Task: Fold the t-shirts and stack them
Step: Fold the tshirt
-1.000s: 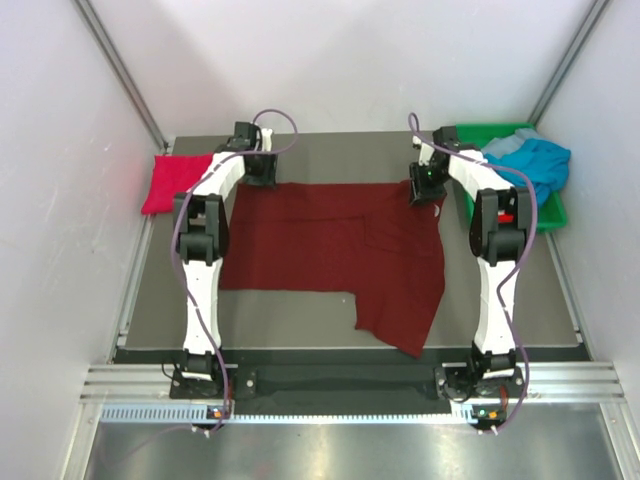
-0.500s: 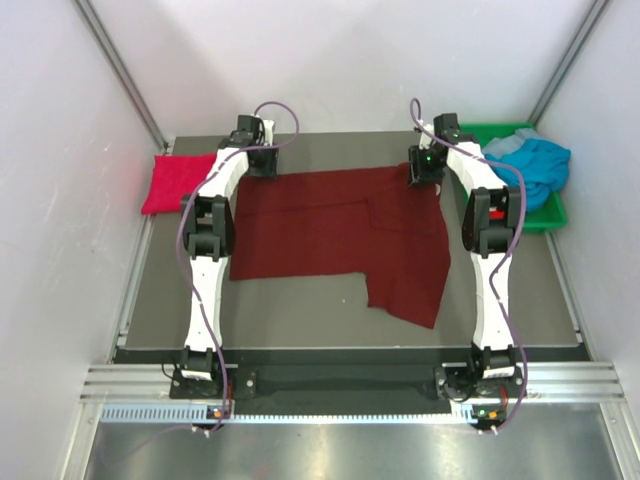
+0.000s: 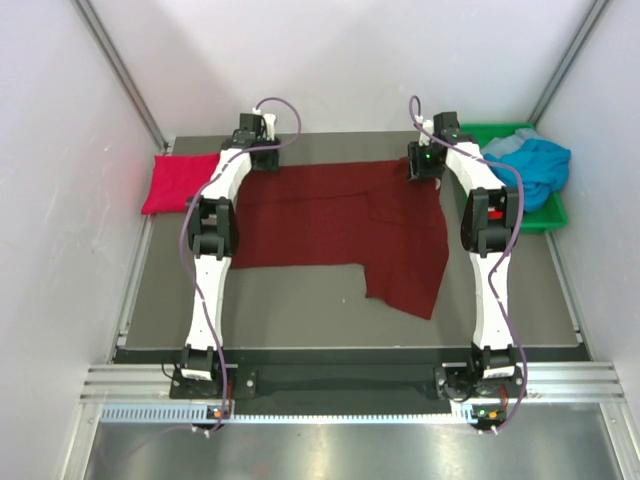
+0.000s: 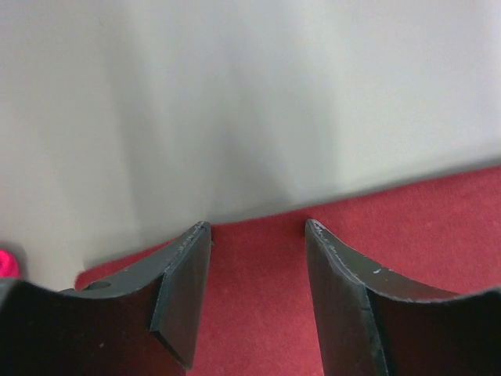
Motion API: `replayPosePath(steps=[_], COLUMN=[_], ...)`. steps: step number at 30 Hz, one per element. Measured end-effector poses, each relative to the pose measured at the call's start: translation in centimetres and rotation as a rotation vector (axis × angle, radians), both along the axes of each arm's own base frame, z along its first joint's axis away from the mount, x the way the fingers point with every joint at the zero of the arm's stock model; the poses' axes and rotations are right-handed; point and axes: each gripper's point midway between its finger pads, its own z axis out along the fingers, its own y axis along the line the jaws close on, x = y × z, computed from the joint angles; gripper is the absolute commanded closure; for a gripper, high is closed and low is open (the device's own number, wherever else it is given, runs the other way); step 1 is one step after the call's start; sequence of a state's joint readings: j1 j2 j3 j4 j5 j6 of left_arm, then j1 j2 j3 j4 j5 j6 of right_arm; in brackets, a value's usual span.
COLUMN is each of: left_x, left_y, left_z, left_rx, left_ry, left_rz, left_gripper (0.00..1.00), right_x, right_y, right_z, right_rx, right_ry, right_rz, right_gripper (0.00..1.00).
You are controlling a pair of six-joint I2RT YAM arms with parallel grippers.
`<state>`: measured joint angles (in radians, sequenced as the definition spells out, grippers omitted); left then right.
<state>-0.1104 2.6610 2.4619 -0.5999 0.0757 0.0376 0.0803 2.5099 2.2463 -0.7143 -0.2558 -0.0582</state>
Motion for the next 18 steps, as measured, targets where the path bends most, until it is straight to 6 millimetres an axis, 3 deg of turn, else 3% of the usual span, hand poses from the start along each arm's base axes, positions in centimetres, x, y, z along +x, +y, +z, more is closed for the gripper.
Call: replayPosePath(steps=[6,10,14,18], left_x=[0.8,0.4,-2.1,-8.2], left_y=[0.2,0.3,0.8,1.6], left_z=[0.2,1.9,8.0,16.6], left_rx=[0.022,0.038,0.038,0.034], left_ry=[-0.034,-0.045,-0.085,-0.162], left_rz=[0.008,0.015,0.02,0.026], left_gripper=[0.43,0.43,0.43,0.43], right_x=[0.4,-0.6,-4.0,-7.7], right_y=[0.0,-1.1,-1.7,-1.5], right_z=[0.4,1.7,6.7,15.1], right_rx=[-0.012,-0.069,-0.13,-0.186], right_ry=[-0.028,-0.064,-0.159,-0.36], right_rz=[0.012,0.013,0.094,0.192], right_gripper=[0.41,0.38,0.37,0.38])
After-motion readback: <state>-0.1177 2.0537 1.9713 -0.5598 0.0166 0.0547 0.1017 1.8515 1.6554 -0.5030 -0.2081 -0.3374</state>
